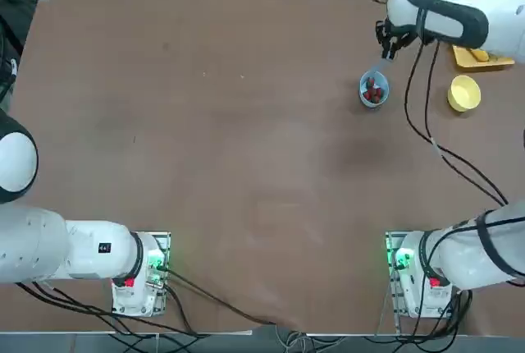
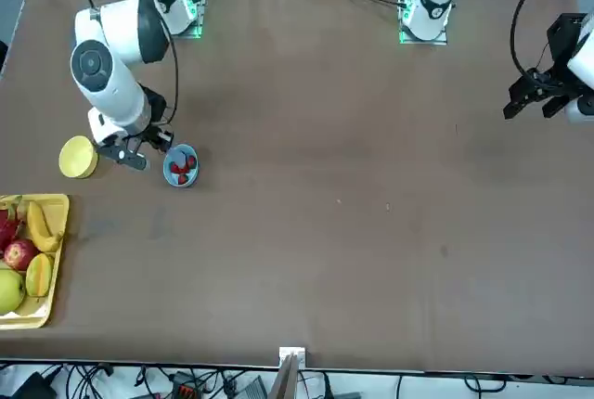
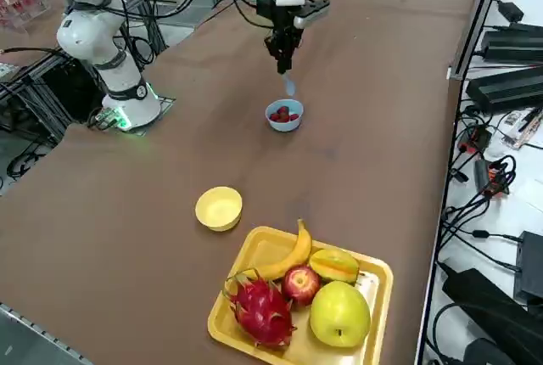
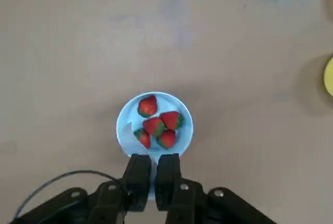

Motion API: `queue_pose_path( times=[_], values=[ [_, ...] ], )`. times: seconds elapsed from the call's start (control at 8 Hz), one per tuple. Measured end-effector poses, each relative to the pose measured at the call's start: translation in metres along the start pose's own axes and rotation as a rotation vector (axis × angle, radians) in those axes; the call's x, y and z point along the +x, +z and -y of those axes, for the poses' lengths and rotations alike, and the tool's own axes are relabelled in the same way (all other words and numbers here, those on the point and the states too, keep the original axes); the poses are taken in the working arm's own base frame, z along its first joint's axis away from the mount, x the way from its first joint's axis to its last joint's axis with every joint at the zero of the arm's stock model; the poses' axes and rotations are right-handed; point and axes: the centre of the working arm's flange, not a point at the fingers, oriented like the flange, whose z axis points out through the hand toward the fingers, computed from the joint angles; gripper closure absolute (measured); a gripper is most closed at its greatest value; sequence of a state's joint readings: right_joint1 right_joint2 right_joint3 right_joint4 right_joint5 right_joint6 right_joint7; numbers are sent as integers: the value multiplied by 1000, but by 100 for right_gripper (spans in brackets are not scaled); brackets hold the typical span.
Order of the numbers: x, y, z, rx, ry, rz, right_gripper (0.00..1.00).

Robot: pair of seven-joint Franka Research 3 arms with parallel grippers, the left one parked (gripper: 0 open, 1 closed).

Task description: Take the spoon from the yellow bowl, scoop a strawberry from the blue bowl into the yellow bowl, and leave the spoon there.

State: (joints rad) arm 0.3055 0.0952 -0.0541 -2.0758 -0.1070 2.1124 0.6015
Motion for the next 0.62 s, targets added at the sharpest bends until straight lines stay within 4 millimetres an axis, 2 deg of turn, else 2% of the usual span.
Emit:
queue_pose_path(
  times=[0.62],
  values=[
    [-6,31,-7,25,48,-23,90]
  ],
)
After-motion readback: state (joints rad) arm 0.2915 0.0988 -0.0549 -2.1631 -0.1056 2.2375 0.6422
